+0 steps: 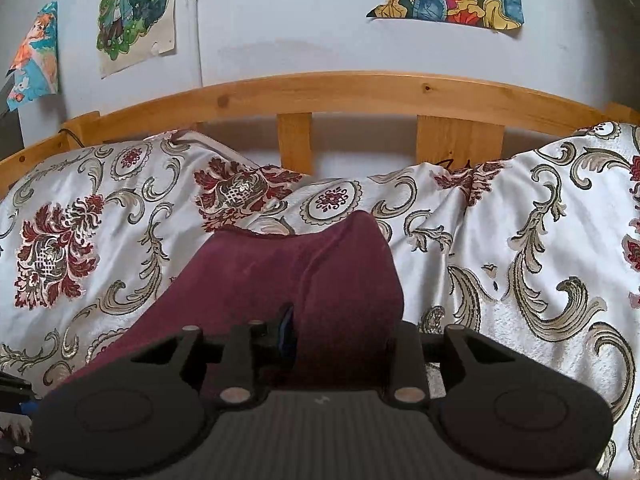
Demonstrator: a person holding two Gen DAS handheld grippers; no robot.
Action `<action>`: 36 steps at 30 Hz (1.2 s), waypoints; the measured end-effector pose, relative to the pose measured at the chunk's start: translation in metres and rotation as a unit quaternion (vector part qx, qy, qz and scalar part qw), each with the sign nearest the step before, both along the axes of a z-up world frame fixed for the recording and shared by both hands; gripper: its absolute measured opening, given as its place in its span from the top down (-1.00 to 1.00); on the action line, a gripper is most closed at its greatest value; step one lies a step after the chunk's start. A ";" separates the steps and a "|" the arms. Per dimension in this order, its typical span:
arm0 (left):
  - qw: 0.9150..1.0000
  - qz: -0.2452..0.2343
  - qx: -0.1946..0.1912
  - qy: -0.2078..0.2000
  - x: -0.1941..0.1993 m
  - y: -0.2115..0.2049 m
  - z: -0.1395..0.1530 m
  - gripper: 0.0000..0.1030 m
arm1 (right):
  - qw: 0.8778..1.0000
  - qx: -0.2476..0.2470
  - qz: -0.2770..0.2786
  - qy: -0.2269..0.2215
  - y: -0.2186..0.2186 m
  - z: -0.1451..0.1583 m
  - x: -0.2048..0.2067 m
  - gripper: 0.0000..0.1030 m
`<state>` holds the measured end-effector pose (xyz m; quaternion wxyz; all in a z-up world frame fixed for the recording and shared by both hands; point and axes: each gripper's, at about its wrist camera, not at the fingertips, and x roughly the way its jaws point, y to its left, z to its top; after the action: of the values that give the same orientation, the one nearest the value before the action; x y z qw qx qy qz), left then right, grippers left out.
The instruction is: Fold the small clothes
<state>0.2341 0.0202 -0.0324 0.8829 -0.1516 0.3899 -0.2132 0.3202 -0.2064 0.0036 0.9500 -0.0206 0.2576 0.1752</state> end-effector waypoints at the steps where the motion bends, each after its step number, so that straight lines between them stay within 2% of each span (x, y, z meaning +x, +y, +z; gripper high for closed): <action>1: 1.000 0.001 0.001 0.001 0.000 0.000 0.000 -0.24 | 1.000 0.000 -0.001 0.000 0.000 0.000 0.000 0.23; 8: 1.000 0.005 0.013 0.004 -0.002 -0.002 0.001 -0.36 | 1.000 0.008 -0.008 -0.003 -0.005 -0.005 -0.001 0.00; 10: 1.000 0.009 0.014 0.006 -0.002 -0.002 0.001 -0.48 | 1.000 0.007 -0.009 -0.004 -0.005 -0.006 -0.002 -0.31; 13: 1.000 0.019 0.020 0.006 -0.002 -0.002 0.001 -0.76 | 1.000 0.003 -0.011 -0.008 -0.005 -0.005 -0.005 -0.60; 16: 1.000 0.019 0.024 0.009 -0.001 -0.002 0.004 -0.93 | 1.000 0.006 -0.010 -0.016 -0.007 -0.002 -0.013 -0.88; 19: 0.999 0.013 0.039 0.002 -0.001 -0.001 0.012 -0.98 | 0.999 0.011 -0.019 -0.028 -0.011 0.005 -0.022 -0.95; 24: 0.997 0.023 0.073 -0.032 -0.010 0.006 0.037 -0.98 | 0.998 0.036 -0.035 -0.048 -0.020 0.024 -0.042 -1.00; 30: 0.993 0.059 0.078 -0.068 -0.033 0.021 0.072 -0.98 | 0.995 0.043 -0.044 -0.084 -0.016 0.047 -0.082 -1.00; 36: 0.981 0.114 0.103 -0.122 -0.069 0.025 0.097 -0.99 | 0.988 0.042 -0.067 -0.134 -0.009 0.076 -0.143 -1.00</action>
<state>0.1651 0.0454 0.0649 0.9532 -0.0765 0.2795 -0.0865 0.1774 -0.2153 0.0796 0.9855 0.0133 0.1214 0.1178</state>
